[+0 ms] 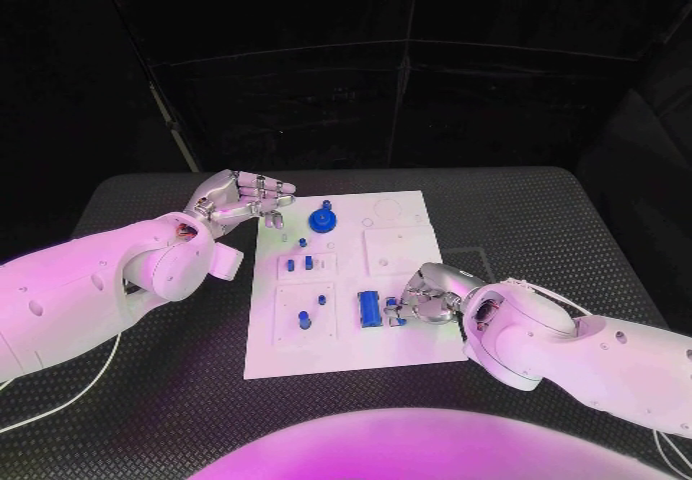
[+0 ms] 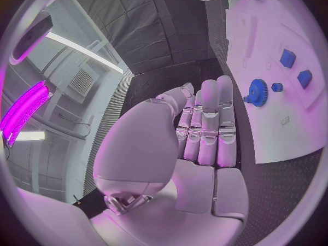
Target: Assemble the parts on the task board
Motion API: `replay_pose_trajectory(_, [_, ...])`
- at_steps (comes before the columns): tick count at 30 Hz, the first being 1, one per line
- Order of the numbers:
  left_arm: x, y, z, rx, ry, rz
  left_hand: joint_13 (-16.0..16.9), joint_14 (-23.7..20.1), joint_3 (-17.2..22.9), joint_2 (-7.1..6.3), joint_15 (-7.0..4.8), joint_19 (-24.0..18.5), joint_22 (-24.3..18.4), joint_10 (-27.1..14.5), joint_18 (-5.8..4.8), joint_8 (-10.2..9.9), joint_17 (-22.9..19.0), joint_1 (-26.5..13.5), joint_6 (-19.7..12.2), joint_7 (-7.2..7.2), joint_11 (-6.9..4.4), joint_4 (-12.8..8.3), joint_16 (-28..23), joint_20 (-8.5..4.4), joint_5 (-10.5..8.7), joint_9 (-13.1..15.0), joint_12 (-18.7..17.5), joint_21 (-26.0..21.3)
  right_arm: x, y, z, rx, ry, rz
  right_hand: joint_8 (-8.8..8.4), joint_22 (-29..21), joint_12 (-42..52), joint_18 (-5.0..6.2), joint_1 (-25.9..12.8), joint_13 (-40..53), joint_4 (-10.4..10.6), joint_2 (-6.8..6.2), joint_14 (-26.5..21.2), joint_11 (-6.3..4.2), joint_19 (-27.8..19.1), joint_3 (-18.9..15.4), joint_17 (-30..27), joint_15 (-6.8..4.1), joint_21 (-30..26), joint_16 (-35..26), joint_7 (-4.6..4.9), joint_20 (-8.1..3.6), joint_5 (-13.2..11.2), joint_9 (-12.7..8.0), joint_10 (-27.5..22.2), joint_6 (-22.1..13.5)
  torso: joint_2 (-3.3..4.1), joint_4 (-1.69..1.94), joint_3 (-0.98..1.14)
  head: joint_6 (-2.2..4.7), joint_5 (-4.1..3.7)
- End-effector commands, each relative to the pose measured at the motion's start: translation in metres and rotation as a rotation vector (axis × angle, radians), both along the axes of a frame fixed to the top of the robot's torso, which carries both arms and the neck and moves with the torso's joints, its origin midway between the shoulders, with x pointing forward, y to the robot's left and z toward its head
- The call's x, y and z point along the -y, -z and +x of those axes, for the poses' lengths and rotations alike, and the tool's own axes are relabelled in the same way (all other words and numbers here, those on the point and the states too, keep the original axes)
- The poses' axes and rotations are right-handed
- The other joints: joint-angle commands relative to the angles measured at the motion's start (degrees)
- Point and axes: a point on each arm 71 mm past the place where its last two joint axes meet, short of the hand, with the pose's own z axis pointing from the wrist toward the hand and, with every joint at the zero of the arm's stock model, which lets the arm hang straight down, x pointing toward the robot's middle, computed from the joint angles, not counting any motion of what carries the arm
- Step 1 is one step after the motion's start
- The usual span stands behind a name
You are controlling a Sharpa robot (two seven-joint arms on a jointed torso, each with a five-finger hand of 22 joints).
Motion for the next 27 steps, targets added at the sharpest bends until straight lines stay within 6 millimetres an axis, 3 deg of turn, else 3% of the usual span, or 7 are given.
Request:
replay_pose_trajectory(1, [0.0017, -0.0010, -0.0001, -0.002, 0.012, -0.008, -0.1, -0.4, -0.1, -0.15, -0.17, -0.3, -0.1, -0.5, 0.77, -0.2, 0.0, -0.2, -0.2, 0.14, -0.01, -0.3, -0.3, -0.04, 0.01, 0.0, 0.3, -0.4, -0.0021, -0.0021, 0.0005, 0.019, -0.003, 0.004, 0.33, 0.0, 0.2, -0.18, -1.0, 0.1, 0.0, 0.20, 4.4, 0.29, 0.0, -0.7, 6.2, -0.34, 0.1, 0.2, -0.02, -0.11, -0.9, 0.2, 0.3, 0.0, -0.03, 0.05, 0.04, -0.06, -0.07])
replay_pose_trajectory(12, [0.0018, -0.0009, 0.0000, -0.003, 0.012, -0.008, -0.1, -0.4, -0.1, -0.15, -0.17, -0.3, -0.1, -0.5, 0.77, -0.2, 0.0, -0.2, -0.2, 0.14, -0.01, -0.3, -0.3, -0.04, 0.01, 0.0, 0.3, -0.4, -0.0045, -0.0043, 0.0001, 0.034, 0.001, 0.019, 0.92, 0.4, 0.8, -0.24, -3.2, 0.7, 0.1, 1.11, 4.5, 0.18, 0.2, -2.4, 6.6, -0.41, 0.3, 0.4, -0.18, -0.16, -4.3, 0.9, 0.6, 0.0, -0.04, 0.01, 0.07, -0.12, -0.04])
replay_pose_trajectory(27, [0.0012, -0.0008, 0.0001, -0.003, 0.011, -0.008, -0.1, -0.4, -0.1, -0.11, -0.14, -0.3, -0.1, -0.6, 0.75, -0.2, -0.1, -0.2, -0.3, 0.18, 0.02, -0.3, -0.3, -0.03, 0.01, -0.1, 0.4, -0.4, -0.0019, -0.0076, -0.0022, 0.052, -0.008, 0.006, 1.37, 1.3, 1.8, -0.39, -4.7, 1.5, 0.0, 1.89, 4.6, 0.01, 0.7, -3.1, 7.3, -0.53, 0.8, 0.8, -0.39, -0.25, -4.0, 1.3, 1.2, 0.4, -0.07, 0.02, 0.07, -0.19, 0.06])
